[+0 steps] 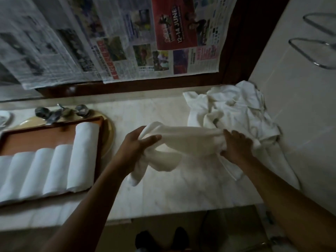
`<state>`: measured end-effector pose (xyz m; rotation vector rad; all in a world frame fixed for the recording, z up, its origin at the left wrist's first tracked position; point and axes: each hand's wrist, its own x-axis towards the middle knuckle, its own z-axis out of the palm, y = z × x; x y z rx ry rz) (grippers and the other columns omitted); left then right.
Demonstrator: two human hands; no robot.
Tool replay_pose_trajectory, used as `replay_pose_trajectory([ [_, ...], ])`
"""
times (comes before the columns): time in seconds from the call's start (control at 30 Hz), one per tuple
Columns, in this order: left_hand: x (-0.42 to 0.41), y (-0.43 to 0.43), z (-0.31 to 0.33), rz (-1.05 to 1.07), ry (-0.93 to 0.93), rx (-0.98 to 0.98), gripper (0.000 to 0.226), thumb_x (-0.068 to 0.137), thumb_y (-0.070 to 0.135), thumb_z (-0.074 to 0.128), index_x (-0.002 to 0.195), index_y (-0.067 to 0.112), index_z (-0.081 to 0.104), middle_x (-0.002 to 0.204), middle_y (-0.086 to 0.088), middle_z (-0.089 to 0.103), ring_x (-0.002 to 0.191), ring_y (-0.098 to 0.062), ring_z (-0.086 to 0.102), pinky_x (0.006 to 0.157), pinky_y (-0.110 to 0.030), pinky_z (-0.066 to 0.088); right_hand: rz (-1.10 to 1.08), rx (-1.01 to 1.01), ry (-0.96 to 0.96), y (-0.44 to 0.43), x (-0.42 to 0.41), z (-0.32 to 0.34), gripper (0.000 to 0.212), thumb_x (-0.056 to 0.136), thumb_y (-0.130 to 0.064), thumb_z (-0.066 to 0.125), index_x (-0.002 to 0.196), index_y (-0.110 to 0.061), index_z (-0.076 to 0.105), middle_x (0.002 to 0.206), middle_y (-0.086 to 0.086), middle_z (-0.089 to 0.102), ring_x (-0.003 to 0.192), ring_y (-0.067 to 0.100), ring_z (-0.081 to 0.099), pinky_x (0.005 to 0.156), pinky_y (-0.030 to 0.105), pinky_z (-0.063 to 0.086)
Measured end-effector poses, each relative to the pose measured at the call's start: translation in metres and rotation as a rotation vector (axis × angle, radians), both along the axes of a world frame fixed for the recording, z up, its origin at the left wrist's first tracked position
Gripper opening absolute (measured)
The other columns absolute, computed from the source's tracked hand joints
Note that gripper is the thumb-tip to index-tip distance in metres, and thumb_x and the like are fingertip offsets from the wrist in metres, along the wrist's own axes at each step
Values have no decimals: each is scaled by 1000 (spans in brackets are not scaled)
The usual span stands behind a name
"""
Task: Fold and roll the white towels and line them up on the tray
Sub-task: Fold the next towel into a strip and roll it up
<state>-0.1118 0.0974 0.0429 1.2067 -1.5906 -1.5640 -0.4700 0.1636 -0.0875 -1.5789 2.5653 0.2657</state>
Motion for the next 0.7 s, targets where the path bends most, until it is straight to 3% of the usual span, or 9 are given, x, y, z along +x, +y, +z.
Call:
replay_pose_trajectory([
  [0.07, 24, 3, -4, 10, -80, -36, 29, 89, 23, 79, 117, 25, 71, 100, -3, 76, 89, -21, 74, 71, -36, 61, 43, -64, -17, 6, 3, -12, 78, 86, -48, 71, 151, -23, 35, 136, 14, 52, 117, 36, 58, 93, 52, 51],
  [0.13, 48, 5, -12, 51, -179, -110, 29, 88, 23, 80, 115, 29, 70, 99, 2, 75, 87, -16, 74, 73, -38, 63, -1, -211, -161, 12, 17, -6, 63, 87, -36, 73, 141, -22, 45, 121, 15, 58, 102, 38, 63, 81, 49, 55],
  [0.27, 82, 10, -33, 120, -228, -192, 16, 94, 29, 75, 109, 28, 71, 94, 2, 75, 83, -15, 73, 73, -46, 63, 54, -429, -317, 34, 67, 17, 64, 81, -25, 82, 137, -13, 55, 119, 17, 59, 105, 40, 61, 79, 46, 54],
  [0.37, 97, 17, -47, 139, -264, -222, 13, 98, 37, 68, 107, 28, 69, 94, 0, 73, 82, -16, 72, 69, -43, 62, 131, -538, -347, 62, 121, 23, 65, 71, -10, 86, 131, -12, 60, 123, 16, 60, 106, 39, 59, 82, 46, 53],
  [0.53, 120, 33, -66, 190, -260, -135, 19, 100, 40, 63, 112, 26, 63, 104, -2, 70, 91, -22, 71, 73, -47, 63, 222, -423, -310, 100, 188, -14, 65, 67, -21, 87, 127, -24, 62, 119, 5, 58, 104, 33, 56, 81, 48, 53],
  [0.63, 137, 48, -75, 211, -268, -132, 33, 98, 41, 66, 126, 24, 58, 111, 1, 68, 96, -16, 69, 77, -43, 63, 220, -389, -356, 113, 206, -27, 39, 76, -21, 84, 112, -24, 68, 106, 0, 61, 96, 29, 59, 71, 40, 51],
  [0.7, 149, 57, -80, 231, -270, -130, 41, 98, 41, 66, 133, 23, 54, 116, 2, 66, 100, -16, 68, 78, -40, 62, 179, -399, -398, 117, 210, -19, 17, 84, -17, 79, 97, -21, 69, 92, -5, 57, 88, 24, 62, 63, 29, 41],
])
